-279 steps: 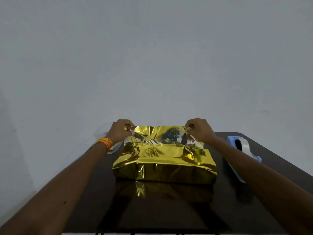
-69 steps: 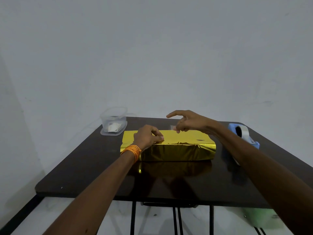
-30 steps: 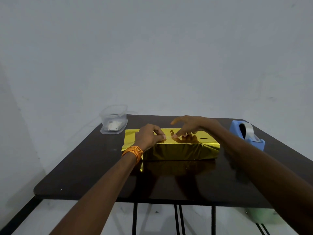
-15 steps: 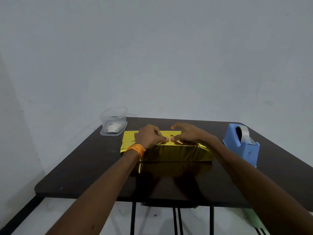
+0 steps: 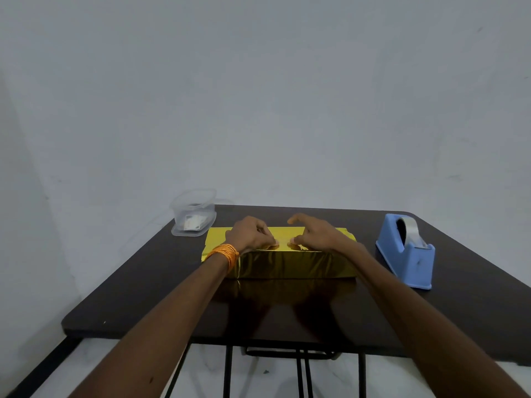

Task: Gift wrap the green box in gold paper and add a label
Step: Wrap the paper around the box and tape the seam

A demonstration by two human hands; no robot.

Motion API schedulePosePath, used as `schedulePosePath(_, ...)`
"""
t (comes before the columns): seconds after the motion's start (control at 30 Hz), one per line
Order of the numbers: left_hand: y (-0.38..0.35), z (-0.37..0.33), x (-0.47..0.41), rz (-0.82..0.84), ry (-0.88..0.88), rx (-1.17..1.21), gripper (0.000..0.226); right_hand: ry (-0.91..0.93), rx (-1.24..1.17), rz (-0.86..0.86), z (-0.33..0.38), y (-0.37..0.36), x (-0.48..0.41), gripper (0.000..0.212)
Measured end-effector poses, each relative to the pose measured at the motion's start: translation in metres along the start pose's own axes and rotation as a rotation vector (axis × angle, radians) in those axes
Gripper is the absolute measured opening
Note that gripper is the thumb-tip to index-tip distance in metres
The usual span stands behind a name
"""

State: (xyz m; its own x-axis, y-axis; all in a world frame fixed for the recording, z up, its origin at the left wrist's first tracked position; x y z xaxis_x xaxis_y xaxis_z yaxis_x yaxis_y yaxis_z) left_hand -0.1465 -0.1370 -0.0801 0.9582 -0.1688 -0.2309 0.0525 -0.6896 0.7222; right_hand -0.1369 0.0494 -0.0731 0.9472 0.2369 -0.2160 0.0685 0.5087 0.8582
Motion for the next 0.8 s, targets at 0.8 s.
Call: schedulePosePath(0.8,-0.045,-0.115,0.033,-0.252,-0.393,0.089,0.005,-0.519,-0.069,-0.766,-0.145,0.131,0.149,0.032)
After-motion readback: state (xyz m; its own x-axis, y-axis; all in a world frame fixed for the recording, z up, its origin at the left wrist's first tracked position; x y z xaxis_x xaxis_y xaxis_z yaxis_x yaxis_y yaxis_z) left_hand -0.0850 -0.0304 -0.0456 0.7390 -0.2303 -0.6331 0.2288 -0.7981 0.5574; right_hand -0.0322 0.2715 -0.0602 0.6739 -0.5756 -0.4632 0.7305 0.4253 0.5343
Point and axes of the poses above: each hand's wrist, its own x-axis away from the middle knuckle, its own y-axis out of the back of the hand, z = x × y, the point moved 5 cm from there along -x, towards the middle knuckle, and after that the axes turned 3 degrees about -z, right-handed, at the moved point
